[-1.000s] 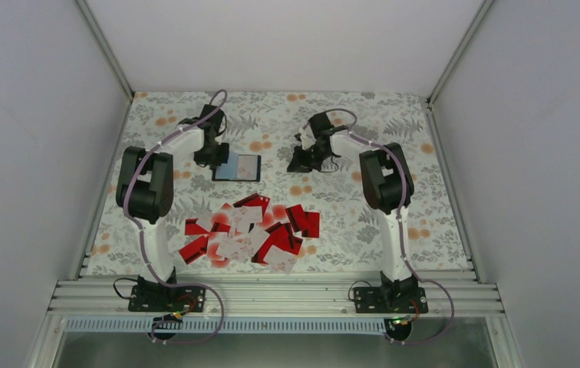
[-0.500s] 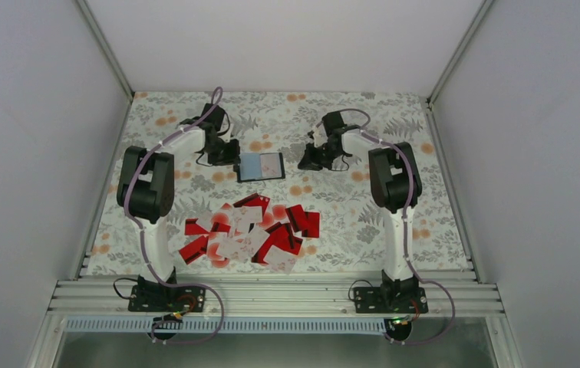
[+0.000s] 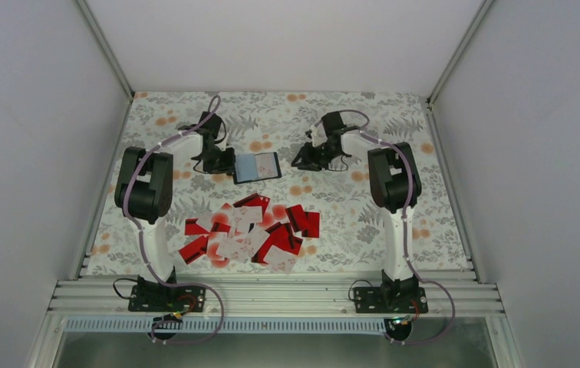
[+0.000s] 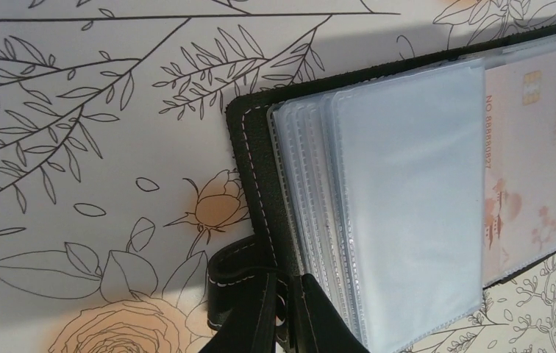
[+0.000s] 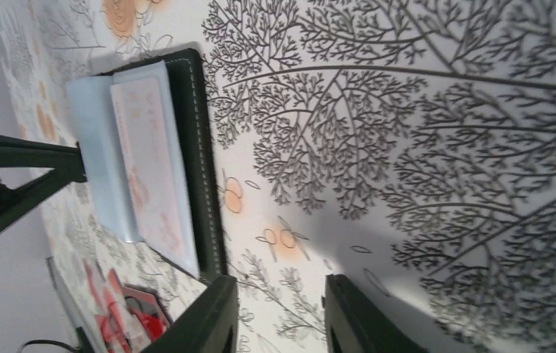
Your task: Put the credit cards into the card holder
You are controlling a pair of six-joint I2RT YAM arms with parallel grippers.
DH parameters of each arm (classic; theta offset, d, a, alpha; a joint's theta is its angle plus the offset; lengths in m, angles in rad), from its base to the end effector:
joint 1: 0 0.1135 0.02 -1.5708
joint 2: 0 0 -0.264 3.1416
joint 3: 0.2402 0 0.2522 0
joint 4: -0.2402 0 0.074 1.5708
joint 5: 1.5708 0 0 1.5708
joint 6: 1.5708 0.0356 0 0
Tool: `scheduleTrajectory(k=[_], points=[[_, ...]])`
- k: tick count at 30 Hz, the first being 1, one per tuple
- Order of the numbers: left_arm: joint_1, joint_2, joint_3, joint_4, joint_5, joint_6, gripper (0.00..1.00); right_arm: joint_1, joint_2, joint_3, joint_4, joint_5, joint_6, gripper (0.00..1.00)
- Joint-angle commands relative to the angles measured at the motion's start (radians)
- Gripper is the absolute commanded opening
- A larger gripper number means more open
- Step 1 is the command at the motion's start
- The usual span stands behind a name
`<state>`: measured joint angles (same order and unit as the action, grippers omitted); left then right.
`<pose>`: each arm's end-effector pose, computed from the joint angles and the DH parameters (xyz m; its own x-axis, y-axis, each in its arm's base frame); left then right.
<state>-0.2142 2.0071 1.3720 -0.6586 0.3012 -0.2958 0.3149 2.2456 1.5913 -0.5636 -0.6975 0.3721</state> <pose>0.3827 -0.0941 0.1519 -0.9813 -0.0714 -0.1785 -0.0039 0.9357 -0.3527 0.4216 0.1614 0.1231 -0.9942 -0.0308 -0.1028 -0.0934 0.7205 0.6871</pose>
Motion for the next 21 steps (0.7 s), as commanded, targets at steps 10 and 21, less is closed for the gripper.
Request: scheduleTrajectory(k=[10,21], points=[[0.015,0.073,-0.032,-0.002,-0.082,0.08,0.08,0.06,0.161,0.166,-0.035,-0.182,-0.024,0.43],[0.014,0.137,-0.021,0.009,-0.041,0.122,0.07,0.087,0.25,0.252,-0.098,-0.255,-0.053,0.45]])
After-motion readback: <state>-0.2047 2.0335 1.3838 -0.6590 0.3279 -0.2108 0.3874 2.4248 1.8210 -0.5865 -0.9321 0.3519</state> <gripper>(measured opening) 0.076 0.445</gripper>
